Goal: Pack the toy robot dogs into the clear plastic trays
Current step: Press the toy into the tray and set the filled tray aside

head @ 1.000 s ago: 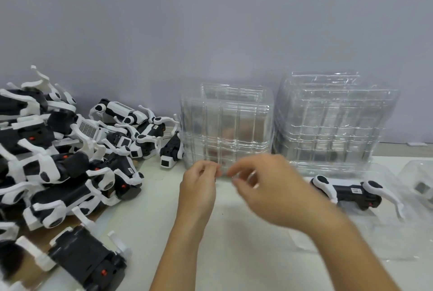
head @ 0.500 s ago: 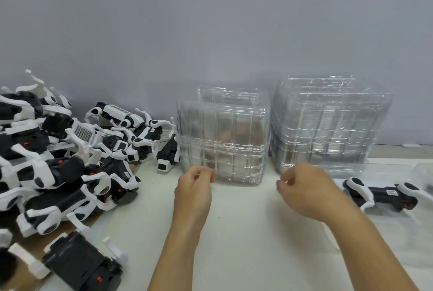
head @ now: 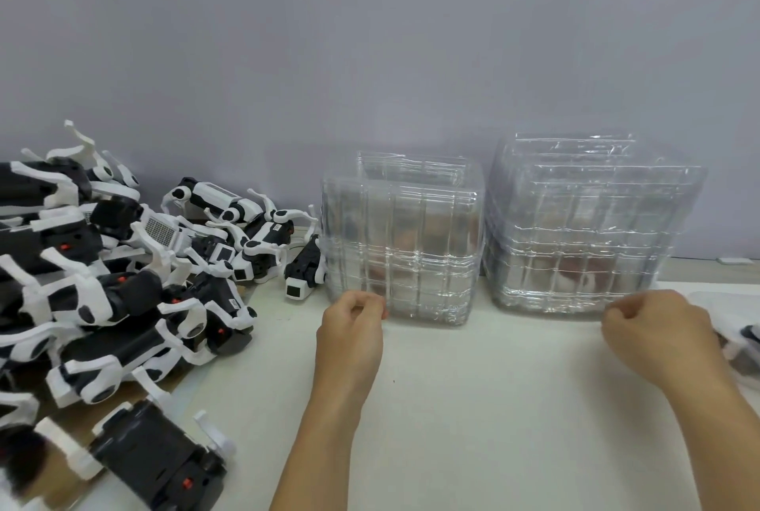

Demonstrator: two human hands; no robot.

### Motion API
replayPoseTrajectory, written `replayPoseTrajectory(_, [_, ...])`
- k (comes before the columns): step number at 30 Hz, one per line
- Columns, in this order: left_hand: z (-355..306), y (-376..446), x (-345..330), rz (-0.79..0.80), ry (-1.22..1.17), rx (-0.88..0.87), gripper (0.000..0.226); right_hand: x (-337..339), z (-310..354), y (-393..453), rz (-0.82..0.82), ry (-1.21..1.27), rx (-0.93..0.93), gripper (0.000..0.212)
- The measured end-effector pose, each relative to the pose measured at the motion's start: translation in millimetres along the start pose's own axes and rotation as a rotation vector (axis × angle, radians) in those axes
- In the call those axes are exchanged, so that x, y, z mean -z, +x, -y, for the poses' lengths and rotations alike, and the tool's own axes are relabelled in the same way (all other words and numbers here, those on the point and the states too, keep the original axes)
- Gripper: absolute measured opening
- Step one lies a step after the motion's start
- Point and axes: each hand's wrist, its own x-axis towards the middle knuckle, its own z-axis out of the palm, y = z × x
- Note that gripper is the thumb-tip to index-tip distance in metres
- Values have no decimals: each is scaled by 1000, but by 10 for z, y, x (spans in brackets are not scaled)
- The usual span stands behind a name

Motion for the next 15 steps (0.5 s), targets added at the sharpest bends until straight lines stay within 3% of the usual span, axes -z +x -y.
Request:
replayPoseTrajectory(4, [-3,-5,-5,4,-6,3,16,-43,284,-139,-77,55,194,23])
replayPoseTrajectory(8, [-6,-11,-11,6,-13,4,16,-4,755,-446,-222,266,581,18])
replayPoseTrajectory(11, [-10,-23,-26,12,-13,2,15,-32,1121,-671,-224,373,884,21])
replayPoseTrajectory(13, [-15,-30,-25,20,-18,-4,15,-93,1354,-711,-162,304,963,32])
replayPoseTrajectory(15, [-20,-32,-20,30,-31,-6,15,-135,1564,-646,-85,81,951,46])
